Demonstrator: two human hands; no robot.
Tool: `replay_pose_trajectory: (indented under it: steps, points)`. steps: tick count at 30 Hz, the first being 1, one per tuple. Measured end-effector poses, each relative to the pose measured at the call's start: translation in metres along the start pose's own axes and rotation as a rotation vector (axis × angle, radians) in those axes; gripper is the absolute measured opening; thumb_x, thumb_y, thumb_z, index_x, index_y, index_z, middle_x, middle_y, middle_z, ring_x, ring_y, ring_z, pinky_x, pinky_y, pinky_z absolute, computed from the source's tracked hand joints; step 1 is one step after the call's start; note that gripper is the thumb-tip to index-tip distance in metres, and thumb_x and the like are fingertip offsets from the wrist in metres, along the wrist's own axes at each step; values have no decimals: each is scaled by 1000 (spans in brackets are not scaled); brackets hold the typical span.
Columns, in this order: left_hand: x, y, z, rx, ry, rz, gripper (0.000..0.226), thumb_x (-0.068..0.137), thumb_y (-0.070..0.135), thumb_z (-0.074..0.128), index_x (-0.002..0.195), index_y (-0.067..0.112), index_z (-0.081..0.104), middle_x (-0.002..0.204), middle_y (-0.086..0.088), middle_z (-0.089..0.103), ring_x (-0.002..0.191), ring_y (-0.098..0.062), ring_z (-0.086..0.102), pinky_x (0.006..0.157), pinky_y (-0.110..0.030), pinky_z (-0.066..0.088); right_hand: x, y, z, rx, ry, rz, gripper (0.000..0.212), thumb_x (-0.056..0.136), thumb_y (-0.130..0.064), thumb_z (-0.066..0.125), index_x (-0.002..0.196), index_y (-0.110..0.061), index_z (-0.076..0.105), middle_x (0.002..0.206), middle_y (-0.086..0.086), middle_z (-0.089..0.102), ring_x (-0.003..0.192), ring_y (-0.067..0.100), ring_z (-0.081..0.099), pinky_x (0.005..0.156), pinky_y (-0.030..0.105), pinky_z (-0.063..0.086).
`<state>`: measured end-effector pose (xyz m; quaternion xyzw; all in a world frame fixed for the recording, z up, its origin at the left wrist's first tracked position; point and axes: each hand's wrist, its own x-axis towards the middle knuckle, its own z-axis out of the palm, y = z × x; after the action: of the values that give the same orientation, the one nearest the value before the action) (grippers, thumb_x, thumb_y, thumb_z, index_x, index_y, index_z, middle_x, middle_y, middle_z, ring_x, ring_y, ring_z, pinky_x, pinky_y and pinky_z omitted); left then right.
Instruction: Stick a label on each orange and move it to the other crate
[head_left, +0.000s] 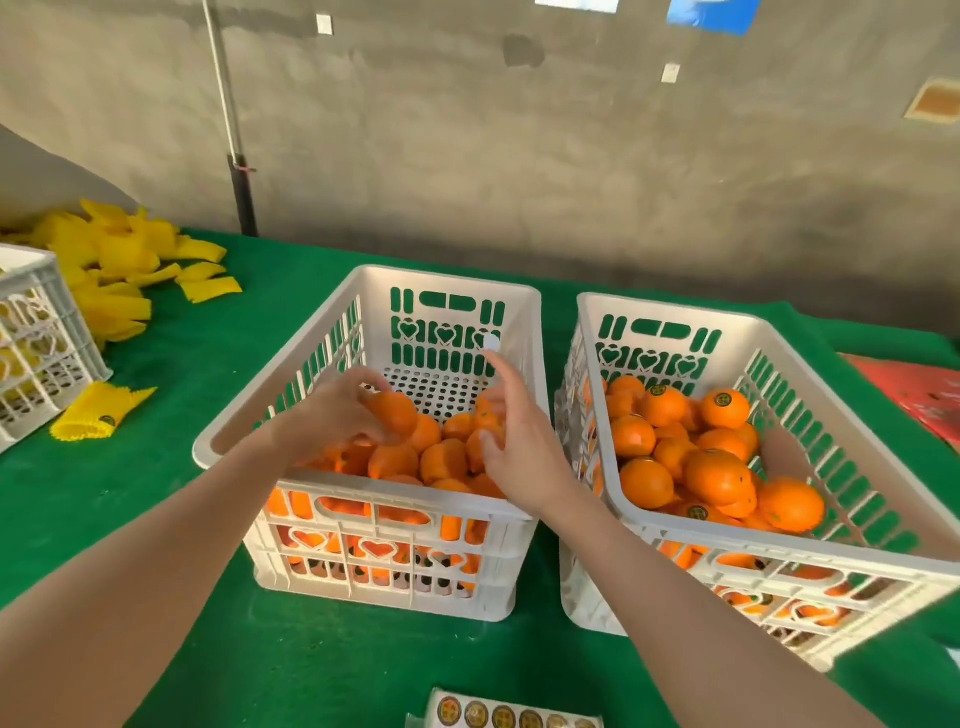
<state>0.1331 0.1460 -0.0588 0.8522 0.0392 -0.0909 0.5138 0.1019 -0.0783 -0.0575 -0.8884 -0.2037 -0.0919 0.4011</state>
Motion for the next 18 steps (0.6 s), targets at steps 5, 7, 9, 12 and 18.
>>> replay_pose_trajectory:
  steps: [5,7,9,12,18]
  points:
    - [-32,28,13,-545,-171,189,59,68,-20,67,109,20,52,120,-11,59,95,-28,68,70,-34,57,-12,-13,-9,251,34,-18,98,80,-9,69,134,-60,4,137,-3,44,117,3,48,82,5,44]
    - [-47,41,23,-569,-187,263,63,62,-17,70,110,19,50,122,-13,58,100,-32,66,73,-39,57,-17,-17,-14,421,22,0,99,79,-10,72,141,-50,6,130,-4,50,114,9,54,87,23,51]
    - [-63,50,36,-584,-166,344,66,59,-15,72,112,18,48,126,-14,56,108,-38,61,80,-46,56,-22,-19,-21,547,32,19,96,79,-15,75,141,-47,9,123,-11,53,111,8,57,87,29,52]
    - [-85,64,62,-548,-111,451,68,60,-5,79,112,20,44,133,-10,53,118,-36,54,90,-54,50,-34,-21,-36,581,88,38,95,76,-24,79,133,-58,11,118,-17,52,109,4,56,80,18,51]
    - [-97,101,116,-580,-122,285,45,84,-1,65,119,21,48,134,-9,47,109,-25,57,89,-42,52,-71,-2,-70,411,247,-86,104,70,-13,80,141,-47,11,118,-16,51,116,3,50,91,18,46]
